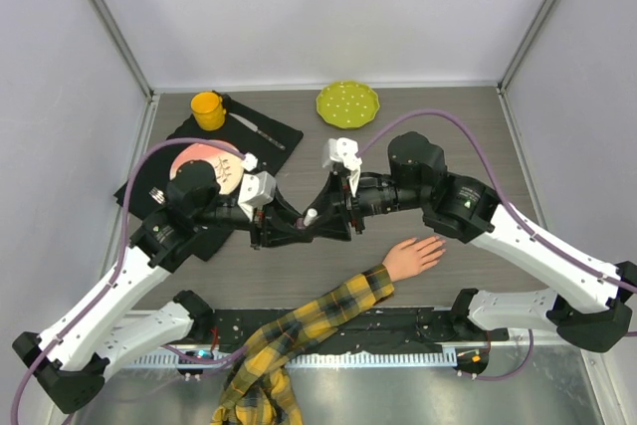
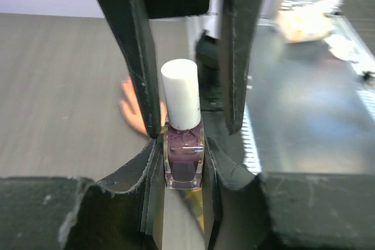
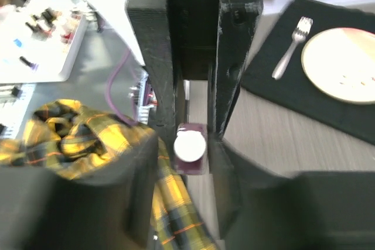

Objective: Paint the nails

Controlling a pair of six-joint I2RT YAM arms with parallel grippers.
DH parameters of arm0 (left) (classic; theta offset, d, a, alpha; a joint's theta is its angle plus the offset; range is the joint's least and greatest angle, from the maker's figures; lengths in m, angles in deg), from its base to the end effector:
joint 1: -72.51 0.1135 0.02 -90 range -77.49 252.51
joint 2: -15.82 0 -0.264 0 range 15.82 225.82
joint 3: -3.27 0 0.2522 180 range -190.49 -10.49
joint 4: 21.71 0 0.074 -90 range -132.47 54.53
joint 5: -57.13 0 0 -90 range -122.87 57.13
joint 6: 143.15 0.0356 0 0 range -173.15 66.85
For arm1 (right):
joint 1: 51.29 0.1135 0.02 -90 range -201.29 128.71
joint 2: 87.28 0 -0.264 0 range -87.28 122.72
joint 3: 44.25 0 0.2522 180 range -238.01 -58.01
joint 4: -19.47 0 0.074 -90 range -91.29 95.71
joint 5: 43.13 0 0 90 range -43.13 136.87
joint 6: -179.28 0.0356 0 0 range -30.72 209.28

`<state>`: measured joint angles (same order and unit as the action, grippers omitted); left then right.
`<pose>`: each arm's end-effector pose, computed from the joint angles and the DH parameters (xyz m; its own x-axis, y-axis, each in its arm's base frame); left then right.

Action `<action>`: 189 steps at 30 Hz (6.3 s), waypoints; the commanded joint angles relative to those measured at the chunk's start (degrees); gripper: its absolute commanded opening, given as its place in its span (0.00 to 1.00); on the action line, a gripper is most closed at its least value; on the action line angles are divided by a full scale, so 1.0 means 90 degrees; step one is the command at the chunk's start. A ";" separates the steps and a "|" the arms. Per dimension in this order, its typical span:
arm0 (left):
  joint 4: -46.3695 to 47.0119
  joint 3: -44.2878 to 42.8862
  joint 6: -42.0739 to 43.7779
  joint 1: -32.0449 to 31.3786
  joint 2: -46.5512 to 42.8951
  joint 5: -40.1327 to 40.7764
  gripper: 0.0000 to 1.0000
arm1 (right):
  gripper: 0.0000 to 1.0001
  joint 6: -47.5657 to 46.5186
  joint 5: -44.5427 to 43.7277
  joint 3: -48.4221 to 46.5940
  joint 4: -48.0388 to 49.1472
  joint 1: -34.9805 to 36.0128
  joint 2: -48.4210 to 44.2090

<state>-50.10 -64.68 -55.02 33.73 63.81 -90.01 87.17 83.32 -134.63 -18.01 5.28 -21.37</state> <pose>0.1159 -0.1315 0.3821 -0.1464 0.0950 -0.9847 0.9833 -0.0944 -0.1554 0.1156 0.2134 0.4359 -0.0875 -0.1863 -0.9786 -0.9941 -0.0468 0.0978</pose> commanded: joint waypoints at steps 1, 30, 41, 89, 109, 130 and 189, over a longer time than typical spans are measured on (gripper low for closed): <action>0.0337 -0.0062 0.0491 -0.0007 -0.0117 0.1416 0.00 | 0.55 0.0447 -0.1118 -0.0012 0.0048 0.0081 -0.0155; 0.0474 0.0582 0.1116 -0.0007 -0.0469 0.3351 0.00 | 0.50 0.1924 -0.3688 -0.0510 0.0400 0.0149 0.0586; 0.0474 0.0543 0.1116 -0.0007 -0.0439 0.3508 0.00 | 0.44 0.1914 -0.3474 -0.0530 0.0410 0.0188 0.0753; 0.0014 0.0221 0.1224 -0.0007 -0.0224 0.3146 0.00 | 0.73 0.1737 -0.3111 0.0154 0.0703 -0.0114 -0.0214; 0.0347 0.0514 0.1145 -0.0007 -0.0508 0.3381 0.00 | 0.51 0.2236 -0.2829 -0.0071 0.0722 -0.0114 0.0411; 0.0307 0.0543 0.1135 -0.0007 -0.0527 0.3303 0.00 | 0.29 0.2178 -0.2653 -0.0100 0.0859 -0.0114 0.0675; 0.0181 0.0699 0.1282 0.0003 -0.0449 0.3615 0.00 | 0.01 0.1855 -0.3298 -0.0168 0.0634 -0.0114 0.0313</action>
<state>-50.72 -58.24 -44.68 33.62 60.33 -57.88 104.48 54.71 -133.56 -13.60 4.37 -16.80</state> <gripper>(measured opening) 0.283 0.223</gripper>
